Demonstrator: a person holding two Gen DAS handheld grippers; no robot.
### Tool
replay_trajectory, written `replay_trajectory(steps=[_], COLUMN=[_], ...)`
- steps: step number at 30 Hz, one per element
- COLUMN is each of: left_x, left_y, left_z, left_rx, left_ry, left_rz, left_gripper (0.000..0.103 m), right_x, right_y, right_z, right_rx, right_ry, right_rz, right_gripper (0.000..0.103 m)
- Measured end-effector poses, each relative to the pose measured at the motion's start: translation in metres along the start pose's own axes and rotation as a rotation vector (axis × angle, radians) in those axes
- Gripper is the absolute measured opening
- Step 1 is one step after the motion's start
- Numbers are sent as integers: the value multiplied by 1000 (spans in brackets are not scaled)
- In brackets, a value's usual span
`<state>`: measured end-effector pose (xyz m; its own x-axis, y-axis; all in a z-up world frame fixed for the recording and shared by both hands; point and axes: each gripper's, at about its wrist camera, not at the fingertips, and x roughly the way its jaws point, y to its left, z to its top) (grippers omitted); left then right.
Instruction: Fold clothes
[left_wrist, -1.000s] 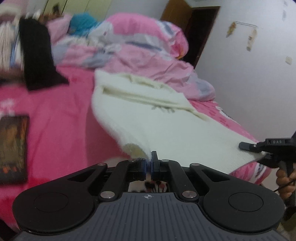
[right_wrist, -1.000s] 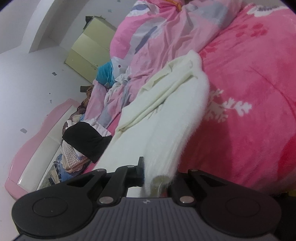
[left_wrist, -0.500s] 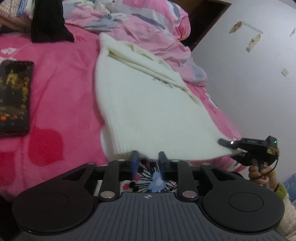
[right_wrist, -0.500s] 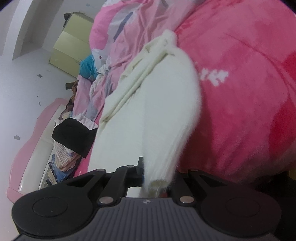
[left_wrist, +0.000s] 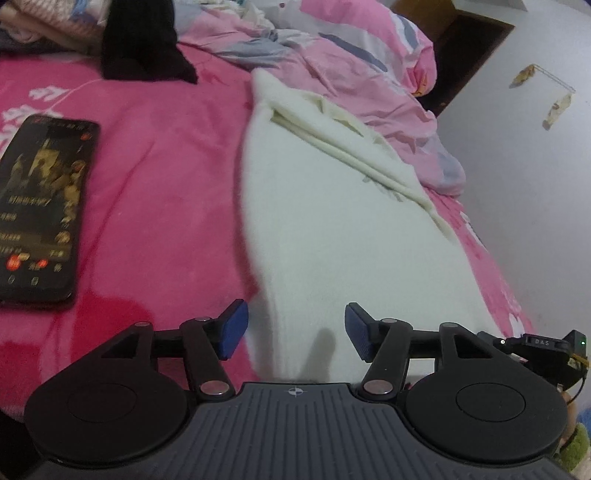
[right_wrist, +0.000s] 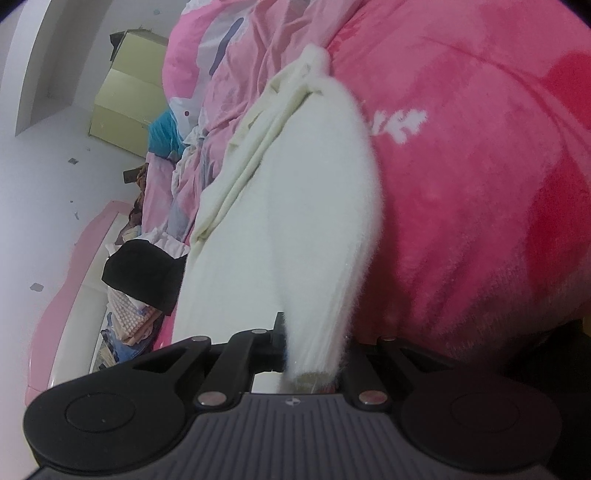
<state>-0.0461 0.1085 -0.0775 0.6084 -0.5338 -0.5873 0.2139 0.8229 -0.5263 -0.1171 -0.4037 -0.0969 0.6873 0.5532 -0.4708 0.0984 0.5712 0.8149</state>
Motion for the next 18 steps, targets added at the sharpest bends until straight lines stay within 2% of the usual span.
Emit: replay_trajectory(steps=[8, 13, 14, 18], left_x=[14, 27, 28, 33], left_y=[2, 6, 8, 10], left_z=[7, 13, 14, 19], left_rx=[-24, -62, -70, -96], left_ry=[-13, -10, -8, 3], left_rz=[-26, -61, -69, -96], left_gripper=[58, 58, 58, 58], right_x=[-3, -18, -21, -28], right_y=[-6, -15, -17, -27], right_z=[3, 8, 9, 18], right_rx=[12, 45, 48, 71], right_ry=[-17, -56, -68, -97], right_rz=[27, 35, 33, 46], right_gripper=[8, 21, 27, 29])
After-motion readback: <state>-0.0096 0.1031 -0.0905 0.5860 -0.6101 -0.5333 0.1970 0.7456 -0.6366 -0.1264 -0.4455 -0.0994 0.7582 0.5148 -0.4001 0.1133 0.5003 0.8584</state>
